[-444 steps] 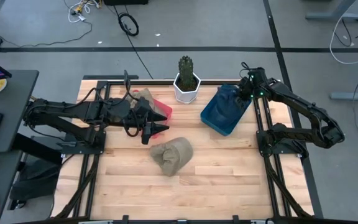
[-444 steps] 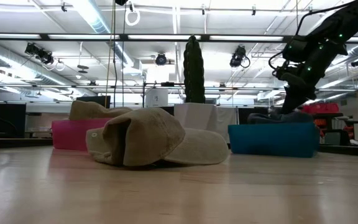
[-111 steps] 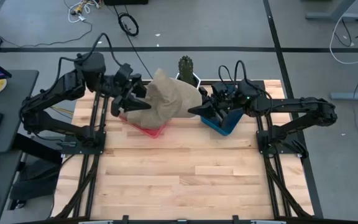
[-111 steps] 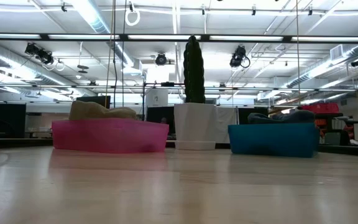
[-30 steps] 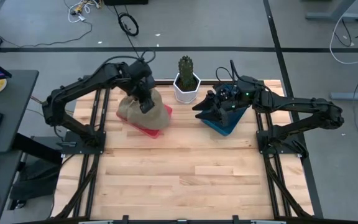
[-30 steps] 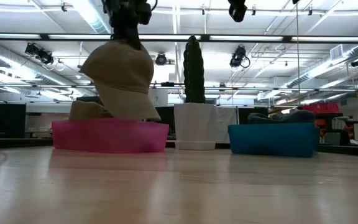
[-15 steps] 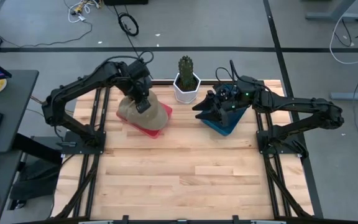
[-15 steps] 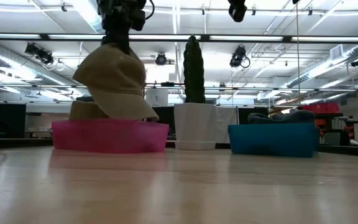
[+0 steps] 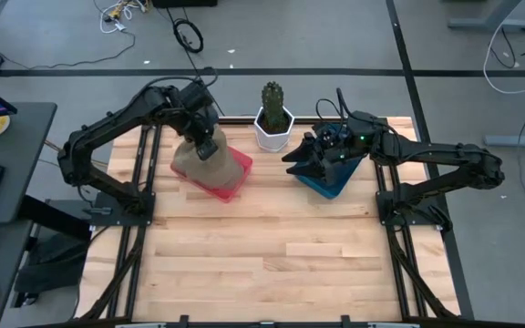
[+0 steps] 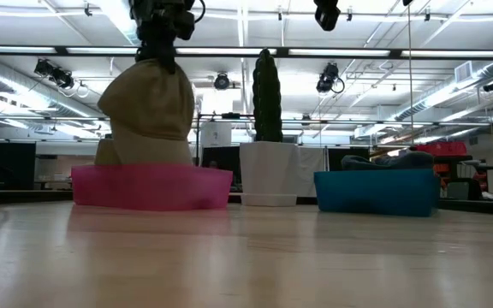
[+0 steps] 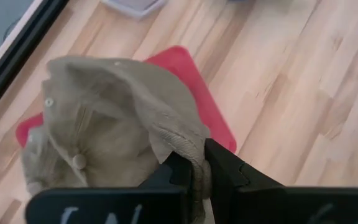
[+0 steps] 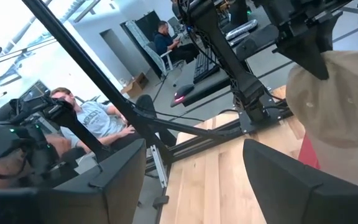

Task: Pick & Place hat
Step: Put the brown cap into the red bin

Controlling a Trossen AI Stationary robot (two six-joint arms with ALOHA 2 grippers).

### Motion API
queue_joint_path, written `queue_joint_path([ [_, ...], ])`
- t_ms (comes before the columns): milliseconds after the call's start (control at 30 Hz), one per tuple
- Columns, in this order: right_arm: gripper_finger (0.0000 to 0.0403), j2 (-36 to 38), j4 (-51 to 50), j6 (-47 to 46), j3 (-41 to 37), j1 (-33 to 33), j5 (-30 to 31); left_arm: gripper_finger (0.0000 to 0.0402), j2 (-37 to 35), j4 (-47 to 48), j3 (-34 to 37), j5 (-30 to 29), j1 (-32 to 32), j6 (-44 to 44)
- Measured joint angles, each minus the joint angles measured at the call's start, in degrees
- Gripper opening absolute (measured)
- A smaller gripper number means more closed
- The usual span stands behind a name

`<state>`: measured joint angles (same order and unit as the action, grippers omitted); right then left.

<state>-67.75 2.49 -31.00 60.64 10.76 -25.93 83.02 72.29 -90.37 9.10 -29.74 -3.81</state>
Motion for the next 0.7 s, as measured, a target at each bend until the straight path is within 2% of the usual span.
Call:
queue_joint_path([
  [267,0.0269,0.00,0.19,0.04,0.00,0.00,1.14,0.0026,0.11,-5.73,0.00,0.68,3.16,-3.02],
  [700,0.0269,0.00,0.41,0.02,0.00,0.00,1.31,0.0030,0.27,-6.03,0.00,0.63,4.88,-4.82],
])
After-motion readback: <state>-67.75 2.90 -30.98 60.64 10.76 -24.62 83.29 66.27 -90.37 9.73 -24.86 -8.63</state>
